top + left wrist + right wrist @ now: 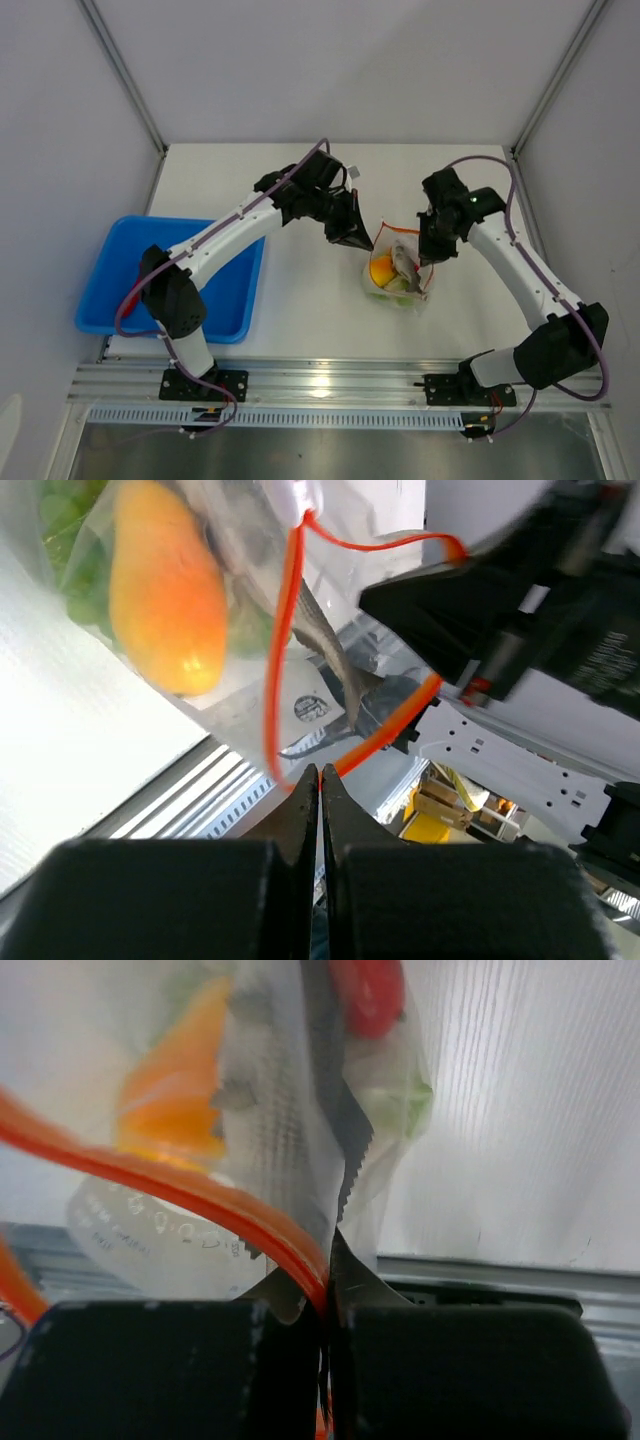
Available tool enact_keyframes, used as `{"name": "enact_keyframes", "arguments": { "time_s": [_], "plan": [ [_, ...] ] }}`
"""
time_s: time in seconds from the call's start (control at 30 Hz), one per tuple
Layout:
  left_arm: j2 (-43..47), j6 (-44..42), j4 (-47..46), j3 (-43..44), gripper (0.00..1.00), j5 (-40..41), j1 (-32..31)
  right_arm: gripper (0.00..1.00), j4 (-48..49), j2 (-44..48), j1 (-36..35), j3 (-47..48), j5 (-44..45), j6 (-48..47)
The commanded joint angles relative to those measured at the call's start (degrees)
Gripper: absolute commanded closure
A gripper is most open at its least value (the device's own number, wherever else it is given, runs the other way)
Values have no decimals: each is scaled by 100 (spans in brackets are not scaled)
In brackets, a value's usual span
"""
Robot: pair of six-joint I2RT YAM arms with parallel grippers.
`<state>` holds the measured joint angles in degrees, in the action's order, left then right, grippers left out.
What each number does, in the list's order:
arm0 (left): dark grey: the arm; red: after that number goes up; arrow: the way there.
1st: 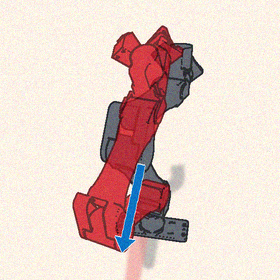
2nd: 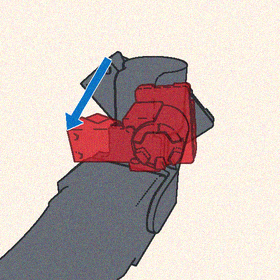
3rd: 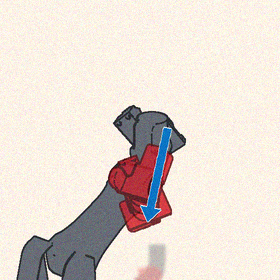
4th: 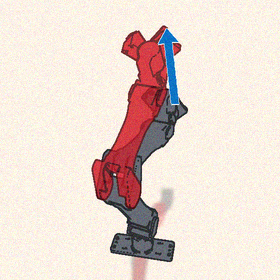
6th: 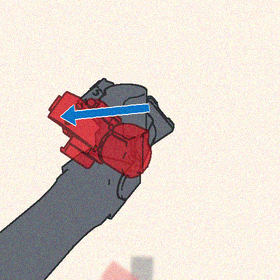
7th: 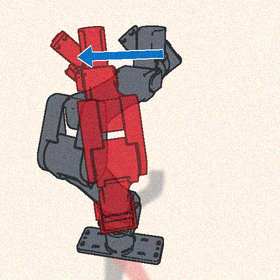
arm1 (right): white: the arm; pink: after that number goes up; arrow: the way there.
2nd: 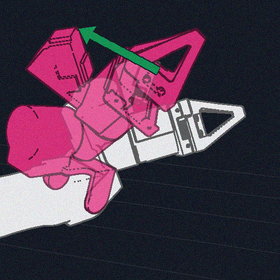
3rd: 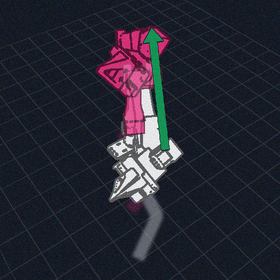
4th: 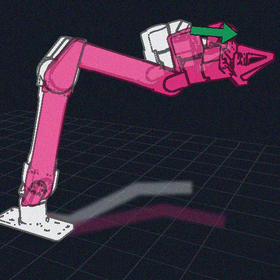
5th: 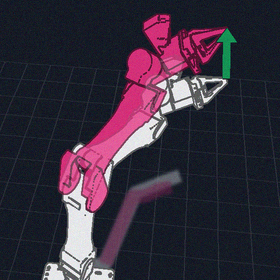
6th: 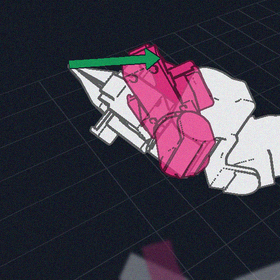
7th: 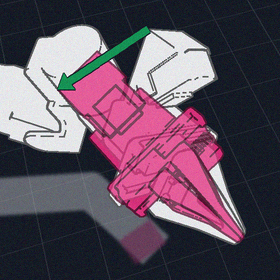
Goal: Place the food in the zip-top bag and seal the zipper
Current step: Adjust the zipper food storage bag at the center of the board.
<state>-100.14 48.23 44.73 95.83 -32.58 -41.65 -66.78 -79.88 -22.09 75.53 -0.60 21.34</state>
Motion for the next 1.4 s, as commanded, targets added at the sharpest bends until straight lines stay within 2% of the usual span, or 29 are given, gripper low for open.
{"name": "enact_keyframes", "arguments": {
  "time_s": [0.0,0.1,0.27,0.47,0.6,0.63,0.67,0.7,0.83,0.87,0.93,1.2,1.23,1.37],
  "plan": [
    [416,81,43,708,99,76,25,100,-238,420,-6,1278,60,-86],
    [469,108,1,771,99,32,8,100,-415,455,-6,1571,-115,-43],
    [494,292,-244,-160,99,-170,-27,100,-18,737,29,-36,-484,246],
    [996,-33,-306,-335,99,313,-142,100,218,1403,-173,-142,-406,266],
    [1031,55,-509,-478,99,190,-98,100,-184,957,-111,39,-380,142],
    [1092,38,-561,-478,97,234,-107,100,-195,922,-138,119,-353,133],
    [1162,-15,-675,-495,79,321,-107,100,-160,939,-155,172,-327,116],
    [1250,-50,-685,-556,67,427,-107,100,-12,1017,-156,199,-335,107],
    [1724,-164,-747,-776,32,953,24,100,16,965,-112,226,-423,116],
    [1804,-182,-729,-855,18,1033,69,100,8,939,-112,200,-432,133],
    [2094,-235,-677,-952,1,1296,183,100,68,991,-129,59,-519,160],
    [3008,-174,131,-1198,1,2562,885,100,315,1115,-156,-258,-950,151],
    [3061,1,550,-1303,0,2737,1156,100,341,1062,-156,-249,-994,142],
    [3334,117,1099,-1943,0,3213,2089,100,333,861,-173,-100,-1153,2]
  ]
}}
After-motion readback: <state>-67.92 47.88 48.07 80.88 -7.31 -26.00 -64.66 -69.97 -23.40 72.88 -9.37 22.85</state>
